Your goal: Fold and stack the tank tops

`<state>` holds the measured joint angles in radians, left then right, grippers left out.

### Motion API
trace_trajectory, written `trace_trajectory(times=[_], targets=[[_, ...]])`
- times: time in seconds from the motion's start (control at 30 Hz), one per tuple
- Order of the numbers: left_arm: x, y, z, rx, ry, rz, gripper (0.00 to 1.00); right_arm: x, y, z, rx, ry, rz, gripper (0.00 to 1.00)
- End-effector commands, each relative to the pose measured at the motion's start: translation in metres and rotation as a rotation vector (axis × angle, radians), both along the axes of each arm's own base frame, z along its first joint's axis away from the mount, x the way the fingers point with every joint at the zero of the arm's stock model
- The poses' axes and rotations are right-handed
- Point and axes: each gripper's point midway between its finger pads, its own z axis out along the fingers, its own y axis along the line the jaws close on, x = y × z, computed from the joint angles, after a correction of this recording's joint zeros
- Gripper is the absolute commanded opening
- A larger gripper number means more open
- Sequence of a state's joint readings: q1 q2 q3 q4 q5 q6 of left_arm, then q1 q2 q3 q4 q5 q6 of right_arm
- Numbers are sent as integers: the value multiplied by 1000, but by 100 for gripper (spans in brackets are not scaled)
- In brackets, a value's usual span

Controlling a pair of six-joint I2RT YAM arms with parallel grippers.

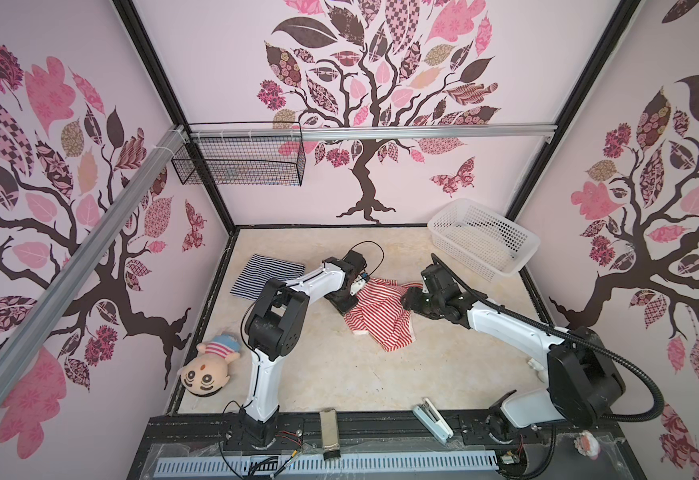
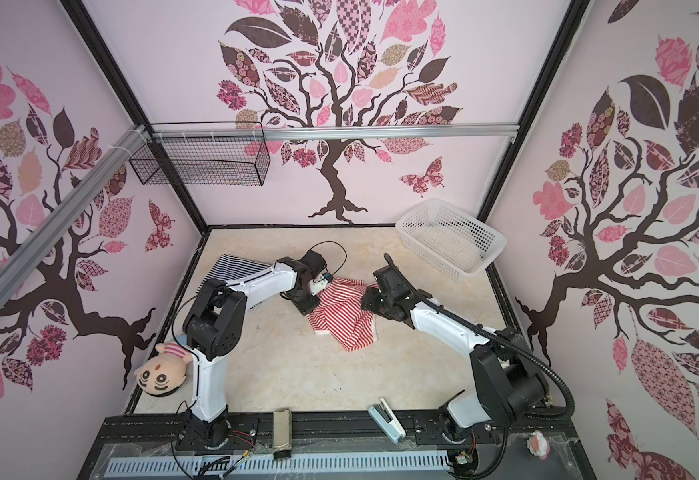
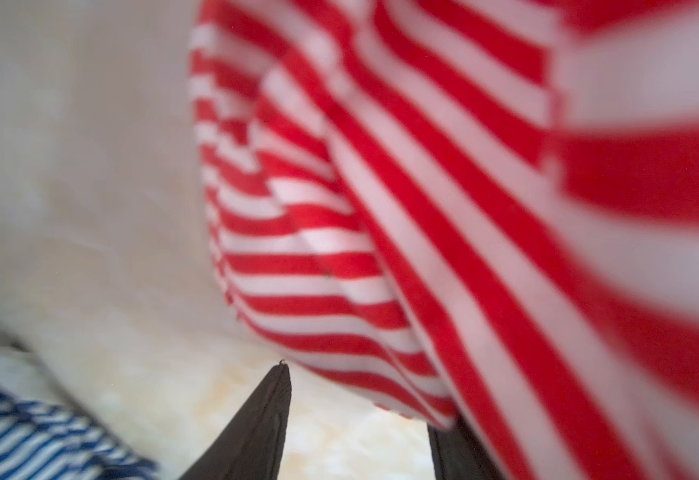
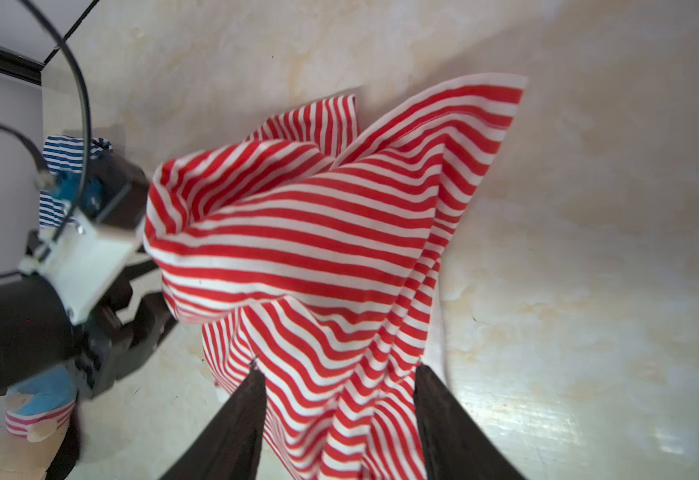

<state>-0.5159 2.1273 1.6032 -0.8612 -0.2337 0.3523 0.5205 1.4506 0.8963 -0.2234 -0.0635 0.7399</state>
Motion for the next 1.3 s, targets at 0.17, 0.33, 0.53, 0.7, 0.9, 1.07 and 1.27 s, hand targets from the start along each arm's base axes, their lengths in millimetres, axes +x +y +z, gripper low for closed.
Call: trace_trajectory(times=[0.17,0.33,0.53,0.7,0.9,1.07,1.27], targets=[[87,26,80,-147,-254,207,56,2,-25,-11,-83,-1,-55,60],[11,-15,92,-316,-171,62,56,15,-40,-28,-65,25,-72,59],[-64,-44,81,-375,-86,-70,58,39,-21,-43,6,63,-8,60],[-68,-39,61,-330,-64,-50,59,56,-6,-56,35,87,14,61],[-60,-31,31,-235,-31,-37,60,71,-1,-49,38,60,15,44],[-48,-17,11,-117,-38,-4,59,74,1,-10,48,-5,40,0],[-30,3,23,-68,-125,34,59,52,-4,100,122,-178,60,0]])
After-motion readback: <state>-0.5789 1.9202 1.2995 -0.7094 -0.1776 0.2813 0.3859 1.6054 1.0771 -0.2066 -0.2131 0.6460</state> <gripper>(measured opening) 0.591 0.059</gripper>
